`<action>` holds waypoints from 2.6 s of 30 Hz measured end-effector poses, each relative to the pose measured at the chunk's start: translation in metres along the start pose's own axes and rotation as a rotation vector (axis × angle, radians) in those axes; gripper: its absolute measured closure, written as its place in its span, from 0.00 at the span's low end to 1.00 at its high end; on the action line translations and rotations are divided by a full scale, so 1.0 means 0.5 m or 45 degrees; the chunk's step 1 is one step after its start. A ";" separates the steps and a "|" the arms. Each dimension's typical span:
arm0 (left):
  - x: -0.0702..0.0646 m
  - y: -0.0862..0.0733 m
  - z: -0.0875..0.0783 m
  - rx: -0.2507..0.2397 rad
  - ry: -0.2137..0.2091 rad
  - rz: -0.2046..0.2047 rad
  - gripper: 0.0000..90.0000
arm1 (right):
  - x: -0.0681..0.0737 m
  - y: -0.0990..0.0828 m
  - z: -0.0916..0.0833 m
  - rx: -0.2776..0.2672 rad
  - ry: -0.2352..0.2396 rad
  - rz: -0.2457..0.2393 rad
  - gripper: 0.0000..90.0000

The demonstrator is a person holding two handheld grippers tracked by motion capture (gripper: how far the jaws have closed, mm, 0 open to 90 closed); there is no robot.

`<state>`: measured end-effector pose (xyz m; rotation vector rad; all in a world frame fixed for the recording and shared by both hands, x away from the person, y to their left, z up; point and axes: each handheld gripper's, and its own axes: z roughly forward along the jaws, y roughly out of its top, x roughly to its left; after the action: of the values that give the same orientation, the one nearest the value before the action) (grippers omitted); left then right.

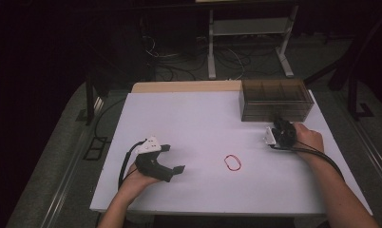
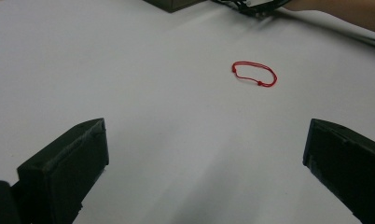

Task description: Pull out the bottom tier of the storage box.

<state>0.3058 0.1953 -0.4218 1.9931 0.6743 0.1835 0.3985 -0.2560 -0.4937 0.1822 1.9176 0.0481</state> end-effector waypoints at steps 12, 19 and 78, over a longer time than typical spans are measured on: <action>0.000 0.000 0.000 0.000 0.000 -0.001 0.00 | 0.003 0.001 0.000 0.005 -0.019 -0.022 0.86; 0.000 -0.001 0.000 0.001 0.002 -0.002 0.00 | 0.002 0.001 0.000 0.002 -0.018 -0.021 0.87; -0.002 0.002 -0.004 -0.017 -0.004 0.005 0.00 | 0.014 -0.013 -0.075 -0.027 0.027 -0.072 0.87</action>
<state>0.3047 0.1960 -0.4196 1.9814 0.6653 0.1865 0.3604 -0.2592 -0.4877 0.1137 1.9415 0.0324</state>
